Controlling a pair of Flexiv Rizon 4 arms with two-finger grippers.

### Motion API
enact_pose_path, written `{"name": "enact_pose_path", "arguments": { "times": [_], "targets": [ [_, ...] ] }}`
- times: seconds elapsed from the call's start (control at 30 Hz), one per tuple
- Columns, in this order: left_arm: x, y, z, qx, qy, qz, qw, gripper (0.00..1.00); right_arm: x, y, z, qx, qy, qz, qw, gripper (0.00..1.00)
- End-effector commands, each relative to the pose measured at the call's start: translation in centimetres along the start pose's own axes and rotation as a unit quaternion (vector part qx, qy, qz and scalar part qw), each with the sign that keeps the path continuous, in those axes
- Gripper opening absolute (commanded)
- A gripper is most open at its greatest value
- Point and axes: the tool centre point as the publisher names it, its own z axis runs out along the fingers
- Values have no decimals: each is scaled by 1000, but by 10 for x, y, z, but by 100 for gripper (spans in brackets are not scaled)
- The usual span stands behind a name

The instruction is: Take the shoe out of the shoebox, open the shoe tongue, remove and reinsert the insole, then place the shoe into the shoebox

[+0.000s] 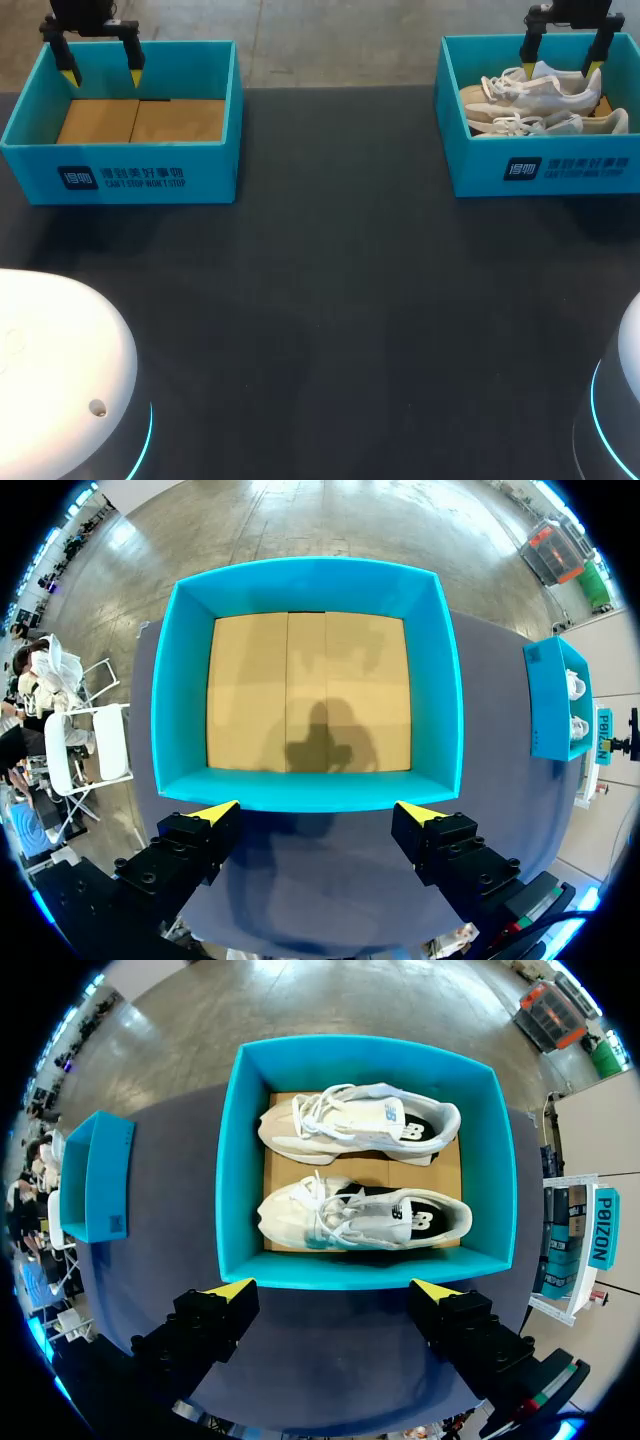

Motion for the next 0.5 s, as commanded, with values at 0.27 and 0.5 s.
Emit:
{"name": "enact_pose_path", "arguments": {
  "times": [0.27,0.5],
  "targets": [
    [0,0,0,0,0,0,1000,100,0,0,0,0,0,0,1000,100],
    [0,0,0,0,0,0,1000,100,-2,2,2,2,-2,5,1000,100]
  ]
}}
